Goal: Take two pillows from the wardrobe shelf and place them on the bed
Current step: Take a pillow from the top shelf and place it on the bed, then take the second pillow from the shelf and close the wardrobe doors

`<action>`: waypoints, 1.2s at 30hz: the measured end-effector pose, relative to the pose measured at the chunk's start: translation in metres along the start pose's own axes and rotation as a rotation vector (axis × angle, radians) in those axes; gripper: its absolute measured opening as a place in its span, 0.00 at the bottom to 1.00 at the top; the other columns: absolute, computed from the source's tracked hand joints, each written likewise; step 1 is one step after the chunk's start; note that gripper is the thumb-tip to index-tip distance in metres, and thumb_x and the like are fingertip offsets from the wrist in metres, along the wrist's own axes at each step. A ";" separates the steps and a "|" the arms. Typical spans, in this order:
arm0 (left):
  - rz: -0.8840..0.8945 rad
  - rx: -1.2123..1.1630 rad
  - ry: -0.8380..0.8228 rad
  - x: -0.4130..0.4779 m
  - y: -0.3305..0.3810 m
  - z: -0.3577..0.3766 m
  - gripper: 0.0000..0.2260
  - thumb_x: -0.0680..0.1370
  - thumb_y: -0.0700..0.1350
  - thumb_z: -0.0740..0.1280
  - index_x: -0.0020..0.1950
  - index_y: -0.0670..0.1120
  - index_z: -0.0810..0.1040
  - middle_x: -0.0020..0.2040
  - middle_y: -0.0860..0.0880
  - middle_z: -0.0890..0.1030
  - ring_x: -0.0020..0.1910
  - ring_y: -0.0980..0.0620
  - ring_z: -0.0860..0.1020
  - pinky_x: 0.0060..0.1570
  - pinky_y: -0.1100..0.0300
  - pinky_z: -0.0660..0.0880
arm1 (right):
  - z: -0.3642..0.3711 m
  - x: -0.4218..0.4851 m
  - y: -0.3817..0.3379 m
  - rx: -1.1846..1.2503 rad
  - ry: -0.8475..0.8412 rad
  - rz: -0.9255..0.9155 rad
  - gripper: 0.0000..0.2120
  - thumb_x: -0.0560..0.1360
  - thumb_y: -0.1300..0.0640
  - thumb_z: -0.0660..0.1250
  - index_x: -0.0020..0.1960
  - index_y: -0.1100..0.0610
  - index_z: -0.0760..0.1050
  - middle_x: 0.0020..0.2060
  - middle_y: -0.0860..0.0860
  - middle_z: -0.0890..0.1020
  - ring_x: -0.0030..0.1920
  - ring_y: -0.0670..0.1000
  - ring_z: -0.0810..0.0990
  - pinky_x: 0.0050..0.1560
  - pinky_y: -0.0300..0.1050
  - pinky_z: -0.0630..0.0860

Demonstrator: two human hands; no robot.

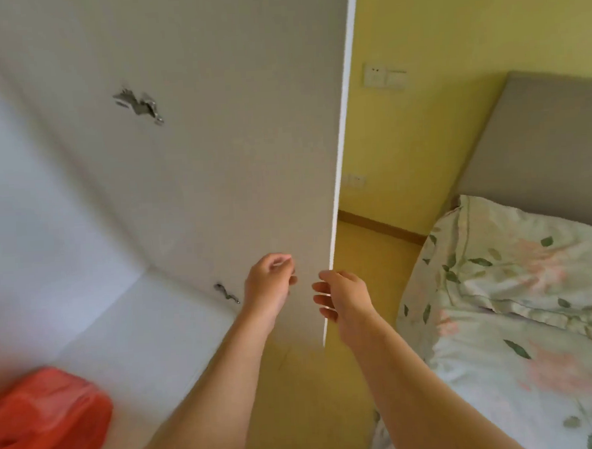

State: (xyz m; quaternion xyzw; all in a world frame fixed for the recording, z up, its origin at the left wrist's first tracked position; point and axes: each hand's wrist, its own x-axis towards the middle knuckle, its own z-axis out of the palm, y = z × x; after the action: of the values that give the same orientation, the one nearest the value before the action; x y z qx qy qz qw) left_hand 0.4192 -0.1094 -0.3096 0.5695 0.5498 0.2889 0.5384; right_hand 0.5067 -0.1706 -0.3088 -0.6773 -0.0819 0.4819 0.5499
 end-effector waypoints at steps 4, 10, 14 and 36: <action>0.074 -0.058 0.157 0.008 0.033 -0.068 0.08 0.79 0.44 0.61 0.54 0.47 0.77 0.45 0.51 0.80 0.46 0.51 0.80 0.51 0.54 0.76 | 0.068 -0.011 -0.039 -0.064 -0.178 -0.109 0.04 0.77 0.59 0.60 0.45 0.55 0.73 0.37 0.50 0.77 0.36 0.49 0.74 0.37 0.41 0.70; 0.272 -0.102 0.399 0.015 0.104 -0.187 0.06 0.78 0.44 0.61 0.51 0.48 0.77 0.46 0.49 0.81 0.44 0.52 0.80 0.52 0.55 0.75 | 0.177 -0.052 -0.115 -0.109 -0.444 -0.328 0.07 0.77 0.60 0.60 0.40 0.54 0.71 0.35 0.50 0.76 0.35 0.49 0.74 0.38 0.41 0.70; 0.420 -0.056 0.513 0.016 0.154 -0.254 0.06 0.77 0.44 0.61 0.48 0.50 0.77 0.46 0.49 0.81 0.45 0.51 0.81 0.51 0.57 0.74 | 0.235 -0.081 -0.166 -0.109 -0.571 -0.475 0.07 0.76 0.59 0.61 0.40 0.54 0.71 0.35 0.49 0.76 0.34 0.48 0.74 0.38 0.40 0.69; 0.941 0.928 1.408 -0.044 0.328 -0.487 0.12 0.77 0.44 0.61 0.59 0.47 0.77 0.58 0.48 0.79 0.63 0.47 0.72 0.62 0.55 0.62 | 0.435 -0.216 -0.324 -0.042 -0.744 -1.375 0.07 0.75 0.61 0.60 0.40 0.53 0.70 0.36 0.46 0.73 0.37 0.46 0.71 0.37 0.37 0.68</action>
State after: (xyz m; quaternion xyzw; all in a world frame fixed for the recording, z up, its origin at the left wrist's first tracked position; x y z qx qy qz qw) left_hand 0.0644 0.0538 0.1304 0.5840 0.5217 0.5043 -0.3639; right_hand 0.2066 0.1037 0.1098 -0.2786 -0.6713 0.2267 0.6484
